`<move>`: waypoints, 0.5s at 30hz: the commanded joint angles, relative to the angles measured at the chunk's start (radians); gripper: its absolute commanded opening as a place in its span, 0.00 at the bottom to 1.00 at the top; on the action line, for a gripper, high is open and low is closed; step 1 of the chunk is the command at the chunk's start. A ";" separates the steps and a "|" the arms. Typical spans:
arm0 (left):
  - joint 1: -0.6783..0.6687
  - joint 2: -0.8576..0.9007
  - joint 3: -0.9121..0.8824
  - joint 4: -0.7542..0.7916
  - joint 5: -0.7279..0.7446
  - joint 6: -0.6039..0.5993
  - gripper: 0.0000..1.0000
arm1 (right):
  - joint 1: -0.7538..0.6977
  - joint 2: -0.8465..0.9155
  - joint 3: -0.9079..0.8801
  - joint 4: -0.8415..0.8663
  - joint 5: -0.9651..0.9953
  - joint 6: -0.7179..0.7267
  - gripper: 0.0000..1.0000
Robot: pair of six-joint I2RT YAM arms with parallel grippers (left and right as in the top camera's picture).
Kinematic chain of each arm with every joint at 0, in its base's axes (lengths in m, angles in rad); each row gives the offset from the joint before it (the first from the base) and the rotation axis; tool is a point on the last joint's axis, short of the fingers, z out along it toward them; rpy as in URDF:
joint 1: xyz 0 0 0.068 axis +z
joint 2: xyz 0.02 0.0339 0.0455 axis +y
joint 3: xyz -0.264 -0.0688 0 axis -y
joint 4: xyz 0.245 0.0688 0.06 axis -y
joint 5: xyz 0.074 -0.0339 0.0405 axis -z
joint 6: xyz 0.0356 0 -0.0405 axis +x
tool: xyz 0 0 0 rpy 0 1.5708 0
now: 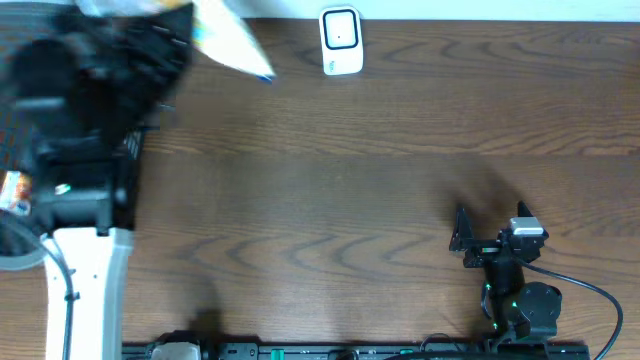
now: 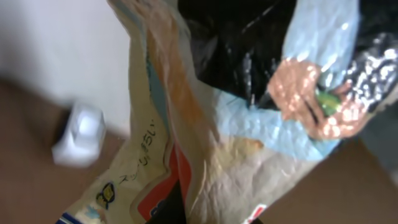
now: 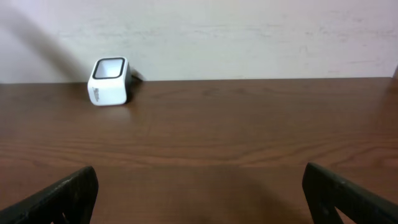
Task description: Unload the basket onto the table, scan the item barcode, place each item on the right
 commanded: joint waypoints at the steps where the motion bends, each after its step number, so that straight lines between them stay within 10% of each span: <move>1: -0.126 0.046 0.013 -0.066 -0.029 0.007 0.08 | 0.009 -0.004 -0.001 -0.004 -0.006 0.014 0.99; 15: -0.511 0.404 0.013 -0.168 -0.590 0.266 0.08 | 0.009 -0.004 -0.001 -0.004 -0.006 0.014 0.99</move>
